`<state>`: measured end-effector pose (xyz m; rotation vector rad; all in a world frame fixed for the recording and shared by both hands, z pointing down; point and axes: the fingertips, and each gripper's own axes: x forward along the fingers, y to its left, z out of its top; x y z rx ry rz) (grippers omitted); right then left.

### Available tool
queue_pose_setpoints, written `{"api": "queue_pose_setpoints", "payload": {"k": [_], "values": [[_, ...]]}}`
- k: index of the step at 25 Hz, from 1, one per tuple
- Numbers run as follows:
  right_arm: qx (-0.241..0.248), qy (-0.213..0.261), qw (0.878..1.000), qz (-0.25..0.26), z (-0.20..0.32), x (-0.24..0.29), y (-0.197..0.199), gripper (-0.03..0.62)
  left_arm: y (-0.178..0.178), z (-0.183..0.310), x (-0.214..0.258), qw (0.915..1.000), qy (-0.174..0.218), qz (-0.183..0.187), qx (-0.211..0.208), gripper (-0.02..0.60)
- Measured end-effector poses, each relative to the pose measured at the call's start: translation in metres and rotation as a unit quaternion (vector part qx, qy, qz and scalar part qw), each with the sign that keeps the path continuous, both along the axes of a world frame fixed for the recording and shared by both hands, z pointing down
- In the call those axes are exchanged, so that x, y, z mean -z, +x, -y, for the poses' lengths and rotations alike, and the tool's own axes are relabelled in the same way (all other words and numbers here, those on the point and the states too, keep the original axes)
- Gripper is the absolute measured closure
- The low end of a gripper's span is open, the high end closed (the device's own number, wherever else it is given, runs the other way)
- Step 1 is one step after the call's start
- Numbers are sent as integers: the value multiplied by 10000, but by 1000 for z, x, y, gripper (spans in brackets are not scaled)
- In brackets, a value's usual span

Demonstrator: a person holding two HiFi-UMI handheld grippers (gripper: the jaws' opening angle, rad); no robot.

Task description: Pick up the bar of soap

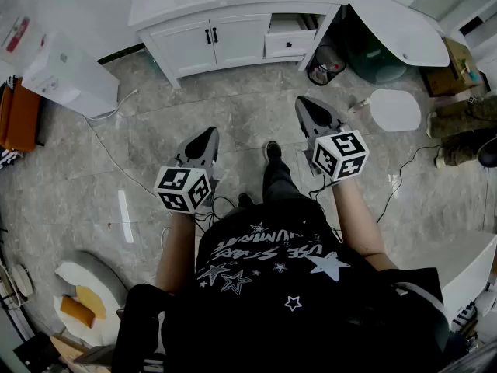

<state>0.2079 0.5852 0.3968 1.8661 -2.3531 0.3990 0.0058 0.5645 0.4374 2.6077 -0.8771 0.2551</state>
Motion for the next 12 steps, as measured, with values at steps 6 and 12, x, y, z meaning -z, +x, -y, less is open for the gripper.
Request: {"api": "queue_pose_setpoints", "payload": {"k": [6, 12], "values": [[-37, -38, 10000, 54, -10, -5, -1, 589, 6, -6, 3, 9999, 51, 21, -127, 572], [-3, -93, 9999, 89, -14, -12, -2, 589, 14, -19, -9, 9994, -38, 152, -316, 572]]}}
